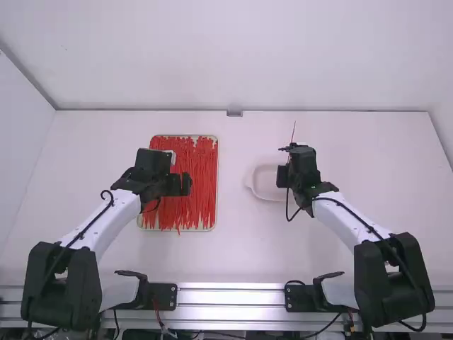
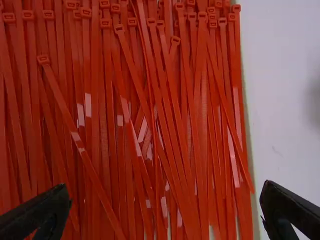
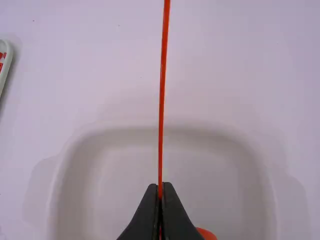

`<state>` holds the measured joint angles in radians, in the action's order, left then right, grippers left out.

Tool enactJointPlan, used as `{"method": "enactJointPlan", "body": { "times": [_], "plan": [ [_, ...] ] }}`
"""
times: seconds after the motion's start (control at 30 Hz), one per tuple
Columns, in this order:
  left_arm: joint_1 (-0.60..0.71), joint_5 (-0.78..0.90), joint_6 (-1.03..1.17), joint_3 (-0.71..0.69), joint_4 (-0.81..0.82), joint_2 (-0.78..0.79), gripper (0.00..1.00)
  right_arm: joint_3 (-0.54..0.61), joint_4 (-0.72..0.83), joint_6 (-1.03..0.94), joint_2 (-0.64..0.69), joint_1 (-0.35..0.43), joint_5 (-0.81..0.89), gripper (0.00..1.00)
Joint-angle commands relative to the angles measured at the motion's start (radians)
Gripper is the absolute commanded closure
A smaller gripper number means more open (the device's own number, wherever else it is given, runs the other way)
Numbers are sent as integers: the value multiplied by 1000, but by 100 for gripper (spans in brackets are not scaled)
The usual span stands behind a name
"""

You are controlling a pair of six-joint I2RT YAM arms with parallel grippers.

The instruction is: Fasten the cable tie

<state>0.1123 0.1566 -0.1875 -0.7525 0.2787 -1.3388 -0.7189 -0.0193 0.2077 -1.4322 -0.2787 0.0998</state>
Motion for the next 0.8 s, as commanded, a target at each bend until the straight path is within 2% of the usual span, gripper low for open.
{"method": "enactJointPlan", "body": {
  "times": [0.0,0.37,0.4,0.43,0.47,0.77],
  "plan": [
    [0,8,-3,8,5,0,1,-21,0,0,-2,-3,3,100],
    [0,8,-3,8,5,0,1,-21,1,1,-2,-3,2,99],
    [0,8,-3,8,5,0,1,-21,2,0,-2,-3,3,90],
    [0,8,-3,8,4,0,1,-21,2,1,-2,-3,2,66],
    [0,8,-3,8,4,0,1,-21,2,1,-2,-3,3,1],
    [0,8,1,8,5,0,1,-21,1,1,-2,-3,3,1]
  ]
}}
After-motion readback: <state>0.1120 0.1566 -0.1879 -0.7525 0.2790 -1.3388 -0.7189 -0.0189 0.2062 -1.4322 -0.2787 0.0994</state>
